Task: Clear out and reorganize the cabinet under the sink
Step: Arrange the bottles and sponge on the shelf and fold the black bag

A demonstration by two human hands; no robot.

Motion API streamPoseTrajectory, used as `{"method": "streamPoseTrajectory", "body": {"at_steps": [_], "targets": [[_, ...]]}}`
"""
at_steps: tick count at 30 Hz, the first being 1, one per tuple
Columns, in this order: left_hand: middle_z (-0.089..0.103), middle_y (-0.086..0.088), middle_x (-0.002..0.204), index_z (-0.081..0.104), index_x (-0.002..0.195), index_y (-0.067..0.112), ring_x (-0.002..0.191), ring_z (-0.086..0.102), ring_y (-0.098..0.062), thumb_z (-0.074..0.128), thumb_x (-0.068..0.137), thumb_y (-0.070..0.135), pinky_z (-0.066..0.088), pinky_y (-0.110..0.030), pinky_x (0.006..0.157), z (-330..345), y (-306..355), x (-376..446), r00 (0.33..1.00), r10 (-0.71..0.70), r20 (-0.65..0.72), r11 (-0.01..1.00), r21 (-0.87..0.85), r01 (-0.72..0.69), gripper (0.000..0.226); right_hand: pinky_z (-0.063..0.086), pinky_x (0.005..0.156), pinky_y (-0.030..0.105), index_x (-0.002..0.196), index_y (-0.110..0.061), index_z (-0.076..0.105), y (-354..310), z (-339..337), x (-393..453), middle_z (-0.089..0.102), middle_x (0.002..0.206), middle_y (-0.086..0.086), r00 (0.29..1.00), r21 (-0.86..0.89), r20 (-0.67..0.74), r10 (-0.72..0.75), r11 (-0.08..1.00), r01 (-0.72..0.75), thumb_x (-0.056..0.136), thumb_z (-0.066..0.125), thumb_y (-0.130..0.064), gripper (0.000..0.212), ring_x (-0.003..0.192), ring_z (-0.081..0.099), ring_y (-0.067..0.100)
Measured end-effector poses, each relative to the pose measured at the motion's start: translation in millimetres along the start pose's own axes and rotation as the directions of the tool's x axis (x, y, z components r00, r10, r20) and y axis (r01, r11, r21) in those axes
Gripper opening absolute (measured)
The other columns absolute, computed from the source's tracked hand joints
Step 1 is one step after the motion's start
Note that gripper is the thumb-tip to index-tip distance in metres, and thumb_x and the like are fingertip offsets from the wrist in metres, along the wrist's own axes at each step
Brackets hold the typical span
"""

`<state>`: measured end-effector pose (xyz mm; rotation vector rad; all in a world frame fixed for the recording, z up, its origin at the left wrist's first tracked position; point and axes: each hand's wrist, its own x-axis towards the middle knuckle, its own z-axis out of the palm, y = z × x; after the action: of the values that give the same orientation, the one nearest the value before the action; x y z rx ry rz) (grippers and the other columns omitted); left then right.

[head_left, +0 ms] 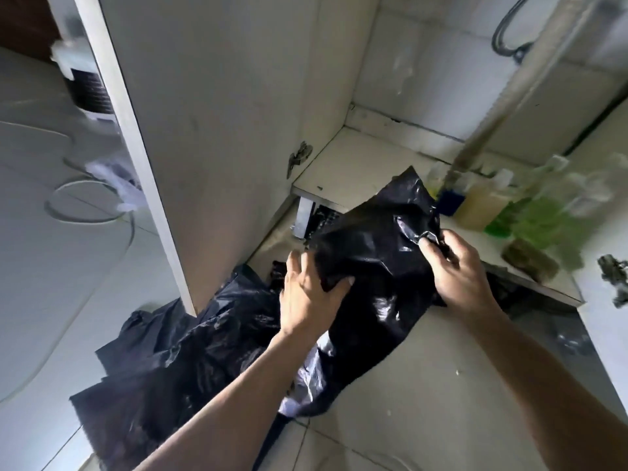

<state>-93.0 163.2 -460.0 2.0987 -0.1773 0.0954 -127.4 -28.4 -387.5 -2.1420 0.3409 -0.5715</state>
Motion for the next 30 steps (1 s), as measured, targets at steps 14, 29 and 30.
{"method": "streamPoseTrajectory", "body": {"at_steps": [14, 29, 30], "targets": [[0.063, 0.003, 0.113, 0.064, 0.103, 0.022, 0.105, 0.056, -0.017, 0.074, 0.073, 0.052, 0.049, -0.039, 0.086, 39, 82, -64, 0.567, -0.344, 0.748, 0.779, -0.110, 0.618, 0.044, 0.037, 0.082, 0.031, 0.096, -0.012, 0.059, 33, -111, -48, 0.058, 0.092, 0.003, 0.939, 0.239, -0.328, 0.101, 0.971, -0.021, 0.096, 0.048, -0.019, 0.012, 0.089, 0.051, 0.018], [0.072, -0.014, 0.080, 0.068, 0.097, 0.006, 0.082, 0.066, -0.029, 0.056, 0.094, 0.035, 0.054, -0.038, 0.071, 40, 206, -97, 0.733, -0.315, 0.603, 0.438, -0.593, 0.676, 0.032, 0.043, 0.093, 0.039, 0.125, -0.014, 0.049, 20, -203, -103, 0.058, 0.116, 0.007, 0.874, 0.254, -0.030, 0.485, 0.849, -0.463, 0.080, 0.048, -0.071, 0.073, 0.106, 0.056, 0.027], [0.073, -0.014, 0.081, 0.069, 0.098, 0.006, 0.083, 0.066, -0.029, 0.056, 0.094, 0.037, 0.054, -0.039, 0.071, 44, 207, -97, 0.711, -0.328, 0.623, 0.416, -0.580, 0.700, 0.034, 0.041, 0.092, 0.043, 0.117, -0.012, 0.053, 23, -209, -108, 0.059, 0.103, 0.007, 0.838, 0.260, 0.026, 0.545, 0.806, -0.532, 0.089, 0.049, -0.056, 0.052, 0.097, 0.058, 0.027]]}}
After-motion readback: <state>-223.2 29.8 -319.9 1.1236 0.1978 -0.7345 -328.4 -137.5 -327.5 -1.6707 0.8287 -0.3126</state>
